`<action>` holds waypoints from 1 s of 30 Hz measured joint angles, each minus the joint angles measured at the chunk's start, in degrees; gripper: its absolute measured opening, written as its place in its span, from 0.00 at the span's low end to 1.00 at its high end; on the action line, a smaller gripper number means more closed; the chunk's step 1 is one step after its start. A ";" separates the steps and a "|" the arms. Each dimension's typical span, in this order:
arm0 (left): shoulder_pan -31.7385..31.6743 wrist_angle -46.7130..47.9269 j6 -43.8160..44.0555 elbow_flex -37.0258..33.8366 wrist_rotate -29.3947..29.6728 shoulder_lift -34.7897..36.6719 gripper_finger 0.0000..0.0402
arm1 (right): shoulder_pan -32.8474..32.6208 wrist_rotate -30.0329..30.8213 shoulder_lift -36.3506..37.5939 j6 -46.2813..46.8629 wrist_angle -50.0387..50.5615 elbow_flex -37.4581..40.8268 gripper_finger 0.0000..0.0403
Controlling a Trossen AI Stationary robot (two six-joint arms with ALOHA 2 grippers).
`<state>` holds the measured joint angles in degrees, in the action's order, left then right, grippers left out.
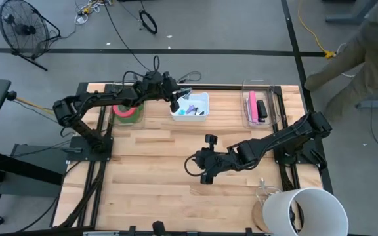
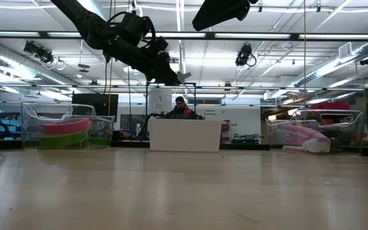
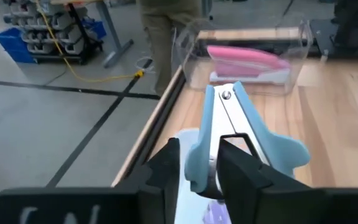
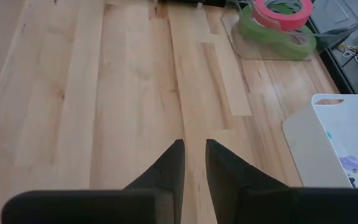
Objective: Pick and place Stapler, Stapler remover, tape
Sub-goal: Put the blue staple remover into the white bin
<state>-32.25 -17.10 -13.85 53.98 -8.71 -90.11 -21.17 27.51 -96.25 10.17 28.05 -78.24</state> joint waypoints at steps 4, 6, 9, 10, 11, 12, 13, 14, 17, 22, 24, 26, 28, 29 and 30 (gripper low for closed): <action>-0.07 -2.05 1.25 0.02 0.50 0.00 0.31 | 0.00 0.00 0.00 -0.01 0.01 0.00 0.16; -0.07 -2.26 1.24 0.00 0.85 0.00 0.33 | 0.00 0.00 0.00 -0.01 0.02 0.01 0.16; -0.07 -2.32 2.62 0.01 0.90 0.00 0.36 | 0.02 0.02 0.00 -0.01 0.02 0.01 0.16; -0.06 -2.32 2.91 0.00 0.92 0.00 0.37 | 0.02 0.02 0.00 -0.02 0.02 0.00 0.16; -0.04 -2.31 3.11 0.00 0.92 0.00 0.38 | 0.02 0.00 0.00 0.00 0.02 0.02 0.16; 0.00 -2.27 3.46 0.02 0.92 0.00 0.39 | 0.02 0.02 0.00 -0.02 0.02 0.00 0.16; 0.00 -2.27 4.35 0.00 0.92 0.00 0.40 | 0.02 0.02 0.00 0.00 0.02 0.00 0.16; -0.02 -2.29 4.86 0.00 0.92 0.00 0.41 | 0.02 0.02 0.00 -0.02 0.02 0.02 0.16; -0.02 -2.25 5.81 0.01 0.95 0.00 0.42 | 0.02 0.02 0.00 -0.01 0.02 0.02 0.16; -0.02 -2.23 7.21 0.00 0.98 0.00 0.45 | 0.02 0.02 0.00 0.00 0.02 0.02 0.16; -0.02 -1.93 7.23 0.01 0.96 0.00 0.47 | 0.02 0.02 0.00 0.08 0.02 0.02 0.16; -0.04 -1.82 7.38 0.00 0.97 0.00 0.48 | 0.11 0.02 0.00 0.09 0.02 0.02 0.16; -0.04 -1.32 7.24 0.00 1.08 0.07 0.50 | 0.15 0.02 0.00 0.28 0.02 0.02 0.16; -0.04 -0.81 7.68 0.01 2.05 0.09 0.50 | 0.15 0.04 0.00 0.33 0.02 0.02 0.16; 0.00 -0.36 8.86 0.02 3.29 0.09 0.50 | 0.15 0.04 0.00 0.43 0.02 0.02 0.16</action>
<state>-32.25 -17.46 -4.99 53.99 -5.42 -90.02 -21.02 27.55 -96.25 10.60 28.08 -78.22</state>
